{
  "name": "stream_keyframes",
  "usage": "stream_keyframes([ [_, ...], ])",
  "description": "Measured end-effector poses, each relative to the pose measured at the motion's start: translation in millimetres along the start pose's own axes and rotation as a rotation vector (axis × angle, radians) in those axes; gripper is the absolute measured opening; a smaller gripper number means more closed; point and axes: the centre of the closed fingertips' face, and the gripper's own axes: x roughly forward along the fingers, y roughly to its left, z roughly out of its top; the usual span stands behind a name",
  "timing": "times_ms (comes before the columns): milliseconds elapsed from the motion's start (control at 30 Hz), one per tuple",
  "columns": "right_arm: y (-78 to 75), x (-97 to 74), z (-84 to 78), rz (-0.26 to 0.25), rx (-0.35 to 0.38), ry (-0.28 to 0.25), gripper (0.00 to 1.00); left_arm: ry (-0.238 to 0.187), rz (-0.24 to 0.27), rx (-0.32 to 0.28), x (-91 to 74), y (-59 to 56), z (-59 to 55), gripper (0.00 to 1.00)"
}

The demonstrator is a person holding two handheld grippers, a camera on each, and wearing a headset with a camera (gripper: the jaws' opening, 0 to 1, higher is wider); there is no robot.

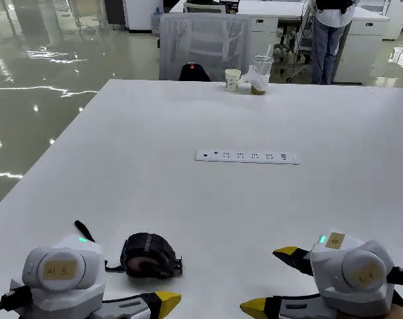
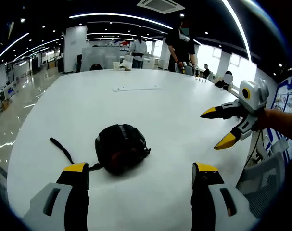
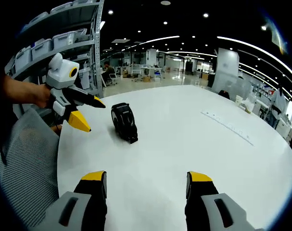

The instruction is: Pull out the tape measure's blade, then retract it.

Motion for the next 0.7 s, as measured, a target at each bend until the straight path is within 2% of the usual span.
stream_keyframes([
  [433, 18.2, -15.5, -6.3, -0.043, 0.069, -0.067, 0.76, -0.020, -0.029, 0.041, -13.5, -8.8, -10.2, 0.88],
  [700, 28.2, -22.4, -5.8, -0.062, 0.096, -0.092, 0.83, -0.044, -0.054, 0.067, -20.9, -15.8, -7.7, 0.93],
])
